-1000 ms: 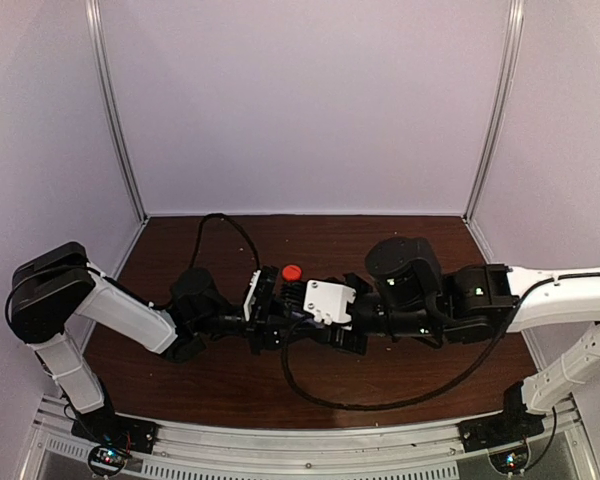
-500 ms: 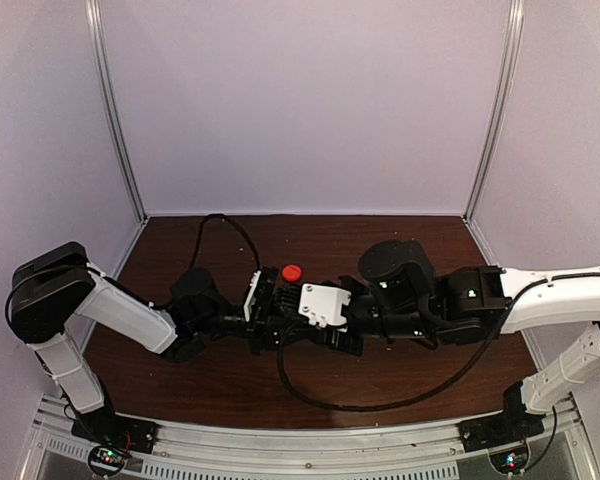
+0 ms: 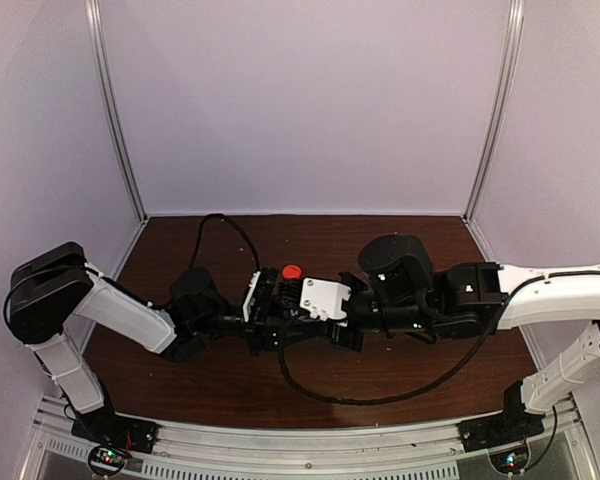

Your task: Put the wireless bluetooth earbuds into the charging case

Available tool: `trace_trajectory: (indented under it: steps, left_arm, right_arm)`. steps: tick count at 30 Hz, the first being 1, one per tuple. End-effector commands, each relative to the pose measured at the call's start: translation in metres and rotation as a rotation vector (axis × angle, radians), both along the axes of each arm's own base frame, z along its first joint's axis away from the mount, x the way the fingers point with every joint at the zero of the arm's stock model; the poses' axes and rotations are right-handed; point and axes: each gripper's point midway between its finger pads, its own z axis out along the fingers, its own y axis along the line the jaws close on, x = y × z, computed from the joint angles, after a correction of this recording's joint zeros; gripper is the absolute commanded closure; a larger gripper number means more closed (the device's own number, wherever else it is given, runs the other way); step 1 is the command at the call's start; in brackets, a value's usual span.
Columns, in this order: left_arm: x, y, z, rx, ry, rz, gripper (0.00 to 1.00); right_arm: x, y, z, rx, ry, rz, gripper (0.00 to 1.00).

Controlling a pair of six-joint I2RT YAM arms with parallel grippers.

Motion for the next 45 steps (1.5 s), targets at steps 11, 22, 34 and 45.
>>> trace_trajectory:
  steps: [11, 22, 34, 45]
  left_arm:
    - [-0.024, 0.01, 0.027, -0.094, -0.094, -0.097, 1.0]
    - [-0.026, 0.012, 0.026, -0.097, -0.095, -0.108, 1.0]
    - [-0.026, 0.012, 0.028, -0.102, -0.099, -0.104, 1.0]
    - [-0.024, 0.012, 0.028, -0.104, -0.099, -0.095, 1.0]
  right_arm:
    - [-0.004, -0.004, 0.0, 0.045, 0.13, 0.085, 0.71]
    - [-0.003, -0.005, 0.007, 0.072, 0.153, 0.086, 0.77]
    - [-0.004, -0.005, 0.004, 0.071, 0.174, 0.08, 0.84]
    - [-0.005, 0.0, 0.002, 0.09, 0.248, 0.059, 0.88]
